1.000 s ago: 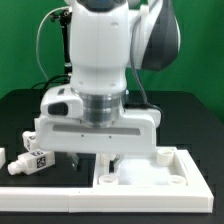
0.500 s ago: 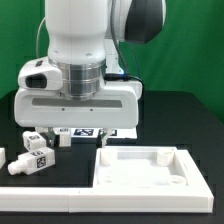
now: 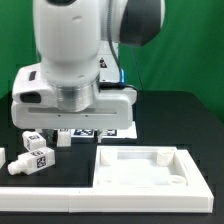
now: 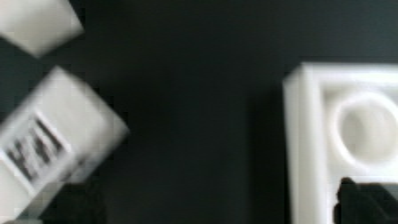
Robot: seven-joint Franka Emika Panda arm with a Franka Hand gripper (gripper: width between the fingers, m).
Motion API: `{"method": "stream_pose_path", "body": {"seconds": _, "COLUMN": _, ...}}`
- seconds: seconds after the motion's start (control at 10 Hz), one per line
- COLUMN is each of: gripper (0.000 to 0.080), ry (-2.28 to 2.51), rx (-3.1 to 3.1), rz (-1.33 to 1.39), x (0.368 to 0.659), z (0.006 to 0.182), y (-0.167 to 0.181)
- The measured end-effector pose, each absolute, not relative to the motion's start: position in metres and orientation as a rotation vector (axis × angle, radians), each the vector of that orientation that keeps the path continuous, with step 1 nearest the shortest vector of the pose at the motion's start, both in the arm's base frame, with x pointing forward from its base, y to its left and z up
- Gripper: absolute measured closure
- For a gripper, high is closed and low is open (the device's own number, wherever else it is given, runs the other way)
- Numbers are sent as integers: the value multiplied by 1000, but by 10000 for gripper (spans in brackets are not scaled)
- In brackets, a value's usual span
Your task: Assemble one leg
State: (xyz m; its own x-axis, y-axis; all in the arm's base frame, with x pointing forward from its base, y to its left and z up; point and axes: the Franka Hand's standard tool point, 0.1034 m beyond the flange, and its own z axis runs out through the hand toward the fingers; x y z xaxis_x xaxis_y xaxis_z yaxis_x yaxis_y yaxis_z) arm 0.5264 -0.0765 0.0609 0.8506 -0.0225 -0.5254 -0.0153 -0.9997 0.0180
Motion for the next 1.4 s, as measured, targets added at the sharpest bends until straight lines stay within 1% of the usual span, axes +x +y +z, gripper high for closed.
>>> {"method": "stream_pose_path", "body": {"seconds": 0.1, "gripper": 150, "ry": -63, "rx": 2955, "rz": -1004, "x": 504, "z": 61, "y": -90}}
{"method": "stream_pose_path", "body": {"seconds": 0.2, "gripper": 150, "ry": -100, "rx": 2912, "rz": -1124, "x": 493, "z": 59, "y": -98}}
{"method": "stream_pose_path", "body": {"seconds": 0.3, "gripper": 150, "ry": -100, "rx": 2890, "rz": -1180, "x": 494, "z": 60, "y": -95}}
{"method": "stream_pose_path", "body": {"seconds": 0.4, "gripper": 150, "ry": -100, "rx": 2871, "rz": -1223, "x": 494, "z": 57, "y": -94}}
{"method": "stream_pose_path", "body": {"seconds": 0.7, "gripper": 150, "ry": -101, "rx": 2871, "rz": -1221, "x": 493, "z": 54, "y": -95}}
{"method": "stream_pose_path", "body": {"seconds": 0.8, "gripper": 150, "ry": -109, "rx": 2862, "rz": -1256, "x": 480, "z": 50, "y": -99}}
{"method": "stream_pose_path", "body": {"seconds": 1.0, "gripper": 150, "ry": -146, "rx": 2846, "rz": -1314, "x": 441, "z": 40, "y": -102}}
{"method": "stream_pose_path", "body": {"seconds": 1.1, "gripper": 150, "ry": -164, "rx": 2822, "rz": -1323, "x": 437, "z": 37, "y": -102}}
{"method": "stream_pose_path", "body": {"seconds": 1.4, "gripper": 150, "ry": -165, "rx": 2820, "rz": -1323, "x": 437, "z": 36, "y": -101}}
